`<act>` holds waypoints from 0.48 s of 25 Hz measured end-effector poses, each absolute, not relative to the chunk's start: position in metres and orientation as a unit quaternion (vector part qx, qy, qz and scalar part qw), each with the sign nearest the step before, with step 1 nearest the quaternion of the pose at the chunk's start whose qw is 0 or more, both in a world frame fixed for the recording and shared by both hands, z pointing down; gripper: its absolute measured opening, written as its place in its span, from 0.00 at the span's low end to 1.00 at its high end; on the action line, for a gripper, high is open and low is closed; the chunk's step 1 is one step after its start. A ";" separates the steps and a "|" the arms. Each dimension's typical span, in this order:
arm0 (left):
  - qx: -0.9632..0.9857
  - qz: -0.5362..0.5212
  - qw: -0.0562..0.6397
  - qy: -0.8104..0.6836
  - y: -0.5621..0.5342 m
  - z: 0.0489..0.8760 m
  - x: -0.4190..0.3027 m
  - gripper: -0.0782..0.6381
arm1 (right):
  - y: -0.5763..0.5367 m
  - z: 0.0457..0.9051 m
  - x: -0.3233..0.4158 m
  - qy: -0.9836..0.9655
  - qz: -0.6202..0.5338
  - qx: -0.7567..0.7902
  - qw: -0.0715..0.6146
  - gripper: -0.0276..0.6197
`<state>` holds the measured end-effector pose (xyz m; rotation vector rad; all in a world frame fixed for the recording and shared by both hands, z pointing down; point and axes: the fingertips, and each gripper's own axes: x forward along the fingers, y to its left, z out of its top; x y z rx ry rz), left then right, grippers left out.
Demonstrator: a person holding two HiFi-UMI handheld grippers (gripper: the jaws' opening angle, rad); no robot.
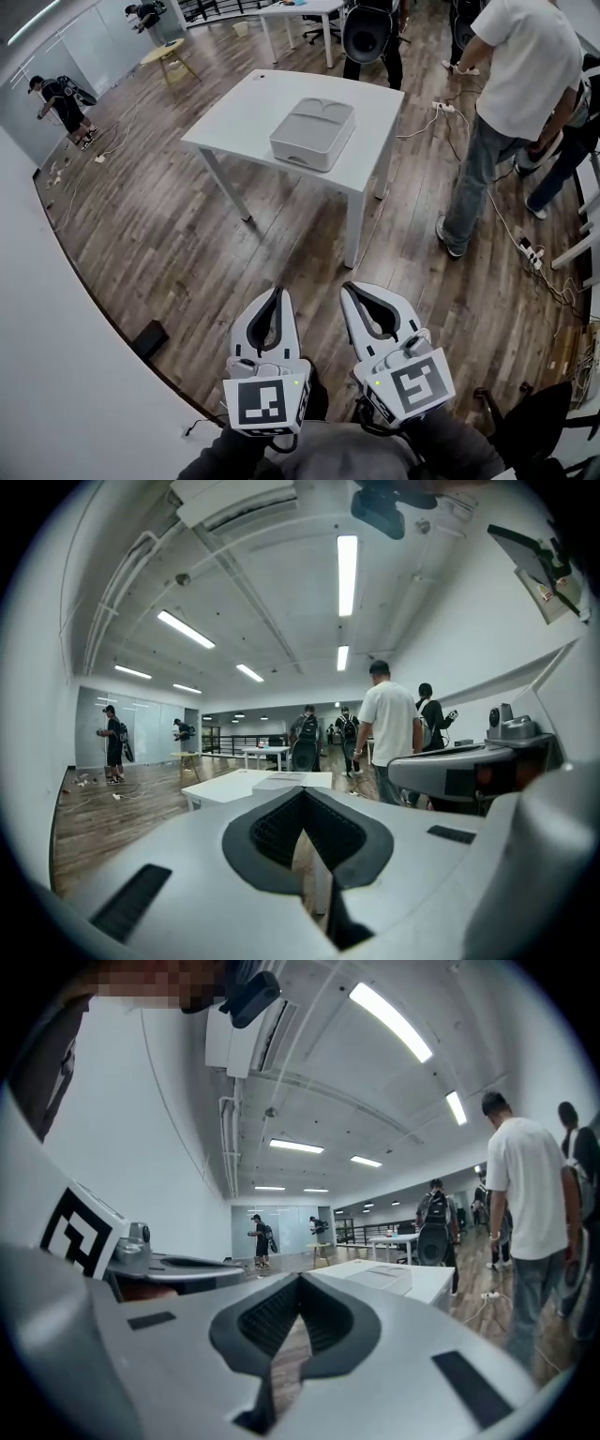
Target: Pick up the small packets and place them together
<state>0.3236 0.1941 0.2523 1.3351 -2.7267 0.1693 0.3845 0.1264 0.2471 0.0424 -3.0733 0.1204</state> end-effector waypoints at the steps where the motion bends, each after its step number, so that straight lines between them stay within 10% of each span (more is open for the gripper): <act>1: 0.438 0.055 0.053 -0.896 0.195 0.255 0.315 0.10 | 0.127 0.251 0.376 -0.998 0.041 0.013 0.037 0.04; 12: 0.449 0.037 0.061 -0.890 0.206 0.256 0.219 0.10 | 0.147 0.246 0.271 -0.998 0.027 0.017 0.046 0.04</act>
